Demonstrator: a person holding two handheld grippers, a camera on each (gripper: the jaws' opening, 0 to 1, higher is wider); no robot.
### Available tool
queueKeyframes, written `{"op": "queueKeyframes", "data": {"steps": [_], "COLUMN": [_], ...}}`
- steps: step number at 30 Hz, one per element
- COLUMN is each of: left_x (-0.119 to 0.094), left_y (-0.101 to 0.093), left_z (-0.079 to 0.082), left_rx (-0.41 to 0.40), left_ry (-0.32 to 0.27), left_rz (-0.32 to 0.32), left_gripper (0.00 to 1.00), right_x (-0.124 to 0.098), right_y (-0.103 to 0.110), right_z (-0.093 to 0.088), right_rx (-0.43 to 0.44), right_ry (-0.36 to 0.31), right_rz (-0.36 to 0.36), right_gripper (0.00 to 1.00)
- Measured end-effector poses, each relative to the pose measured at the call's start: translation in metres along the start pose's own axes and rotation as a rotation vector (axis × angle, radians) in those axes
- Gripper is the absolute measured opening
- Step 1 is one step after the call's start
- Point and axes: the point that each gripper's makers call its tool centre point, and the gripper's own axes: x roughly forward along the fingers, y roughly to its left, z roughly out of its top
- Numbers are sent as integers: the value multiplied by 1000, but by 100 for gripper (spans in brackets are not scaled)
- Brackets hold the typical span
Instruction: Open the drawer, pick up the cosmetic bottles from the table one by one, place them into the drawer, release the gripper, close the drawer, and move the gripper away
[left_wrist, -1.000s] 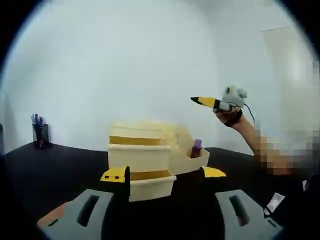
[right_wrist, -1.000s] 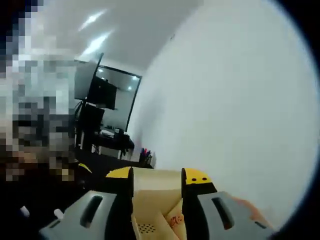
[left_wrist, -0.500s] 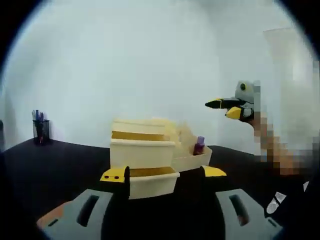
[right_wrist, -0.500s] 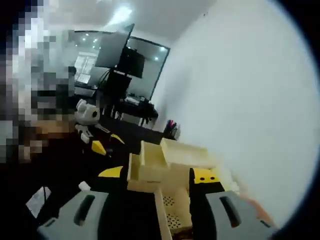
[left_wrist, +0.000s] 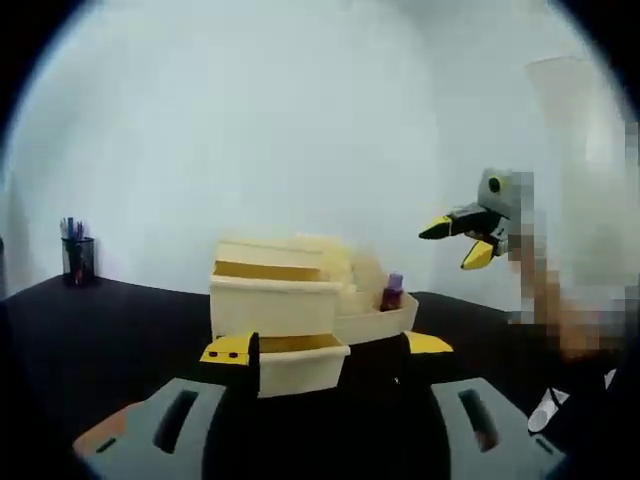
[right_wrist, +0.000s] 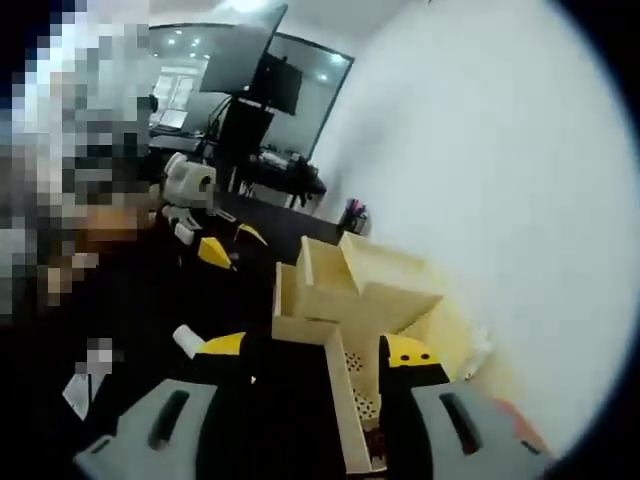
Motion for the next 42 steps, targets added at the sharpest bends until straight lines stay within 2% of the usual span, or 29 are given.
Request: {"op": "queueKeyframes", "data": {"steps": [4, 8, 11, 13, 15, 16, 20, 21, 22, 25, 29, 32, 38, 42], "left_x": [4, 9, 14, 18, 22, 23, 31, 32, 33, 35, 37, 36, 41, 41], "left_y": [-4, -4, -10, -17, -13, -13, -1, 1, 3, 9, 27, 35, 38, 40], "left_z": [-2, -3, -1, 3, 6, 10, 12, 12, 16, 20, 32, 39, 28, 23], "left_rx": [8, 17, -63, -207, -286, -302, -521, -550, -601, -682, -763, -820, -898, -953], "left_ry": [4, 9, 1, -9, -14, -37, -58, -65, -91, -130, -231, -286, -284, -306], "left_rz": [-4, 2, -33, -85, -66, -71, -39, -38, -37, 0, 107, 155, 189, 212], "left_gripper": [51, 51, 52, 52, 52, 52, 52, 51, 51, 46, 42, 41, 40, 40], "right_x": [4, 5, 2, 1, -1, -1, -1, 0, 0, 2, 1, 1, 1, -1], "right_y": [-1, 2, -5, -4, -3, -1, 1, 1, 0, 8, 20, 25, 25, 25], "right_z": [-5, -6, -5, -5, -2, -1, 2, 2, 3, 3, 8, 8, 7, 9], "right_rx": [-18, -40, -29, -26, -29, -29, -37, -39, -42, -54, -58, -64, -68, -73], "right_ry": [32, 18, 11, 8, 2, -4, -10, -9, -9, -6, -28, -34, -36, -45], "right_rz": [2, 32, 22, 15, 11, 10, 14, 16, 17, 19, 36, 42, 49, 50], "right_gripper": [48, 48, 48, 48, 48, 48, 48, 48, 48, 48, 48, 48, 48, 48]}}
